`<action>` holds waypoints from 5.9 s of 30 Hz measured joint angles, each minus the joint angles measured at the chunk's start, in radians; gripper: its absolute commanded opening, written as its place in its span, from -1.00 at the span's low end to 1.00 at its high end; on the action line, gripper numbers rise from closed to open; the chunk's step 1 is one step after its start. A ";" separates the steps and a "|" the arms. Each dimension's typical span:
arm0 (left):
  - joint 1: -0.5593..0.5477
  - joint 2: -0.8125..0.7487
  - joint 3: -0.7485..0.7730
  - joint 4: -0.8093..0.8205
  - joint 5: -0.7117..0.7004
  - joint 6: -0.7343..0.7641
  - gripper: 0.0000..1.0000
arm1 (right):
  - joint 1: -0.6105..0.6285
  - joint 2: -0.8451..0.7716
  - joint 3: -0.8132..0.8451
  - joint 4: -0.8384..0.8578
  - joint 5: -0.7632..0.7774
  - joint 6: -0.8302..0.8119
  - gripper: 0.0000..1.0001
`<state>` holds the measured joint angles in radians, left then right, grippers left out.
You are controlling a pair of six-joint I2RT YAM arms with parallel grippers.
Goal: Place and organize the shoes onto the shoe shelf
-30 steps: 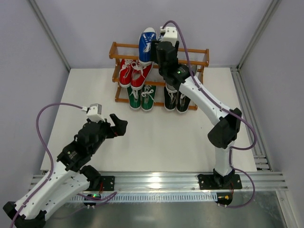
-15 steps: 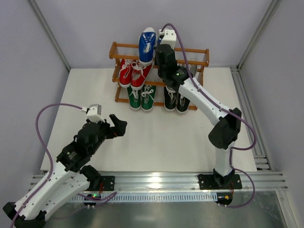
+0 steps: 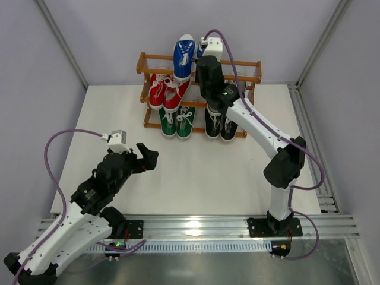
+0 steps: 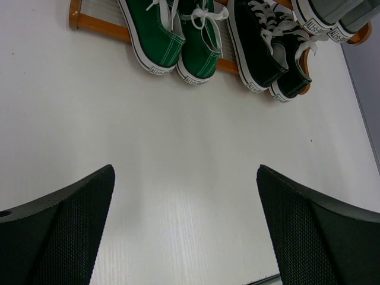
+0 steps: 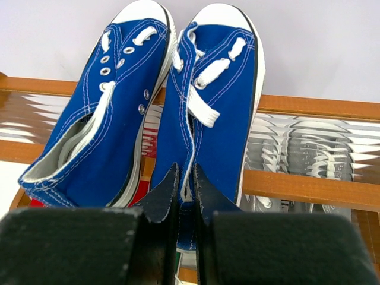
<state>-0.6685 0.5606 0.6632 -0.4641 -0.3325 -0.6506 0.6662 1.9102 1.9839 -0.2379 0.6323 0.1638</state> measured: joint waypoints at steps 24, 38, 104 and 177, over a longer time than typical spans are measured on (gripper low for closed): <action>0.000 -0.006 0.000 -0.003 0.003 0.000 0.99 | 0.040 -0.227 -0.167 0.003 -0.010 -0.003 1.00; -0.002 0.133 -0.004 0.122 0.105 0.000 0.99 | 0.039 -1.011 -1.039 0.130 0.015 0.127 1.00; 0.048 0.368 0.185 0.092 0.028 0.034 0.99 | -0.273 -1.197 -1.284 -0.193 -0.195 0.269 -0.76; 0.050 -0.024 0.034 -0.006 -0.049 -0.024 0.99 | -0.821 -0.046 -1.008 0.723 -1.244 0.728 -0.92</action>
<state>-0.6189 0.5365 0.6968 -0.4702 -0.3817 -0.6746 -0.1547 1.8645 0.9760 0.4847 -0.6121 0.8921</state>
